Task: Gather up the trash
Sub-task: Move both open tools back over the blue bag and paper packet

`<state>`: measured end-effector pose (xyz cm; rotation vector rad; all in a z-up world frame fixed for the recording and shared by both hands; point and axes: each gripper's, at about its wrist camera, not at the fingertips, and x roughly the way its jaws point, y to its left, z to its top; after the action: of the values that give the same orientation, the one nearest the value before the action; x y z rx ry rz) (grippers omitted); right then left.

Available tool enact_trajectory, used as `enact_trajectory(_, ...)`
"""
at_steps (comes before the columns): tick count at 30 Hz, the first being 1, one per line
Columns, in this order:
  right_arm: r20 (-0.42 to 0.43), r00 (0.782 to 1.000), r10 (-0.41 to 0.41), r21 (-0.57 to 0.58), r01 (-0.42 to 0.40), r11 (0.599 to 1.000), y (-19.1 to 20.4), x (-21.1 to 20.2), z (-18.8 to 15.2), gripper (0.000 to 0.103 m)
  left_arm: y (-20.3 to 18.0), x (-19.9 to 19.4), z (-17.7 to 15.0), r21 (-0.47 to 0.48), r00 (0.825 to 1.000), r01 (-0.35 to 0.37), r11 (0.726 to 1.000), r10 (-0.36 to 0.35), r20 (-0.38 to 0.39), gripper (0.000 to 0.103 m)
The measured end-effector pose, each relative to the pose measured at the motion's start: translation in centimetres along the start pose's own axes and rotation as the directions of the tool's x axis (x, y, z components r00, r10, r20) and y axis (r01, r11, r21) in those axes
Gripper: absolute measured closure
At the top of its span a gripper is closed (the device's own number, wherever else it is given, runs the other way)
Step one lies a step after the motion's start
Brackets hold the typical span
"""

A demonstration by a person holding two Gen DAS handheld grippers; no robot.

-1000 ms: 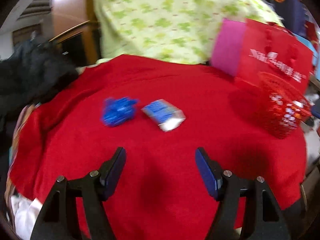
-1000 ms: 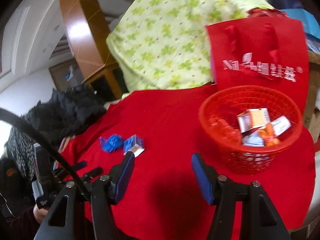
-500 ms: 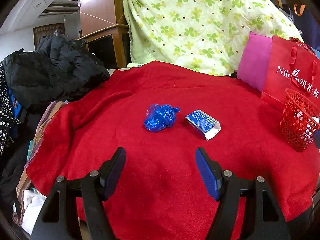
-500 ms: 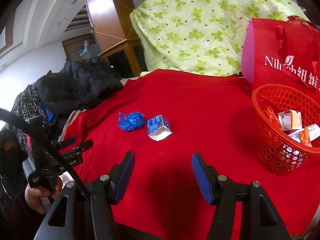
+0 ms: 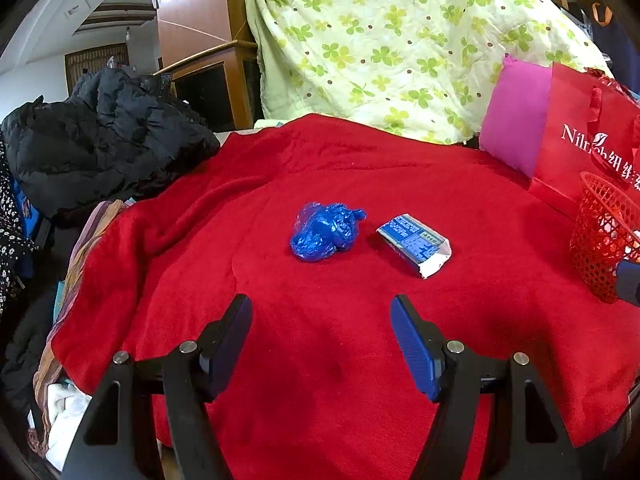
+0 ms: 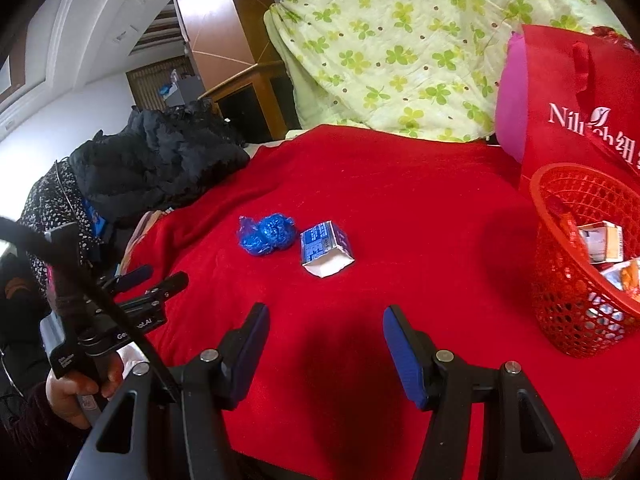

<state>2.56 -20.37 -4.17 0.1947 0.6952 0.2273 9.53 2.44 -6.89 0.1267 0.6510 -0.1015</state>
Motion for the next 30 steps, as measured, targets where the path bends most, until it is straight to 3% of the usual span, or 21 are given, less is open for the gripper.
enact_trajectory(14, -0.048, 0.998, 0.044, -0.011, -0.044, 0.999, 1.3, 4.7, 1.1, 0.04, 1.7, 2.6, 0.1, -0.011, 0.998, -0.031, 0.999, 0.031, -0.05, 0.031)
enact_trajectory(30, -0.076, 0.997, 0.033, -0.045, -0.037, 0.998, 2.2, 9.8, 2.2, 0.04, 3.1, 5.3, 0.0, -0.013, 0.995, -0.029, 0.999, 0.028, -0.093, 0.031)
